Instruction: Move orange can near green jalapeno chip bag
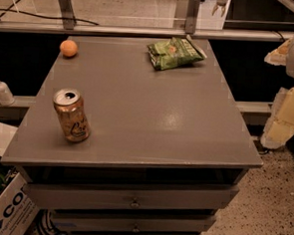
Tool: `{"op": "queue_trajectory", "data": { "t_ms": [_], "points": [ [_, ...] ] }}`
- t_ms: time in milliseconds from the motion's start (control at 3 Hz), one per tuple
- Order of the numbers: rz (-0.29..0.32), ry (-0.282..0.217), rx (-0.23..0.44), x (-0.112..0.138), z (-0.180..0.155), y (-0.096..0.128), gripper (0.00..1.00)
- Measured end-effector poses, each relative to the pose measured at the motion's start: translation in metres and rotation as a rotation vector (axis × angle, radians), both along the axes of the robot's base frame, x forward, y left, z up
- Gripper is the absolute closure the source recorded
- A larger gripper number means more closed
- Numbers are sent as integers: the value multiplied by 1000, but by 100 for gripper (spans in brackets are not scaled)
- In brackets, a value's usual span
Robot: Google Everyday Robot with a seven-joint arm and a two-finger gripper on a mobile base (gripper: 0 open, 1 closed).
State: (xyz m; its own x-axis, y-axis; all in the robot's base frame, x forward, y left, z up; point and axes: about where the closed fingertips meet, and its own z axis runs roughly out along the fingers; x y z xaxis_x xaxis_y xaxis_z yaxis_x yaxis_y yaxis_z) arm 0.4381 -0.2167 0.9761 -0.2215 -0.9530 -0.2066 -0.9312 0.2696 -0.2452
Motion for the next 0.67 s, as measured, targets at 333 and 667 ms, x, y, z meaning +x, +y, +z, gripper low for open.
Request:
{"op": "queue_trajectory", "data": {
  "t_ms": [333,667],
  "points": [
    [0,0,0,0,0,0,0],
    [-11,1,66,0,-11,5,0]
  ]
}}
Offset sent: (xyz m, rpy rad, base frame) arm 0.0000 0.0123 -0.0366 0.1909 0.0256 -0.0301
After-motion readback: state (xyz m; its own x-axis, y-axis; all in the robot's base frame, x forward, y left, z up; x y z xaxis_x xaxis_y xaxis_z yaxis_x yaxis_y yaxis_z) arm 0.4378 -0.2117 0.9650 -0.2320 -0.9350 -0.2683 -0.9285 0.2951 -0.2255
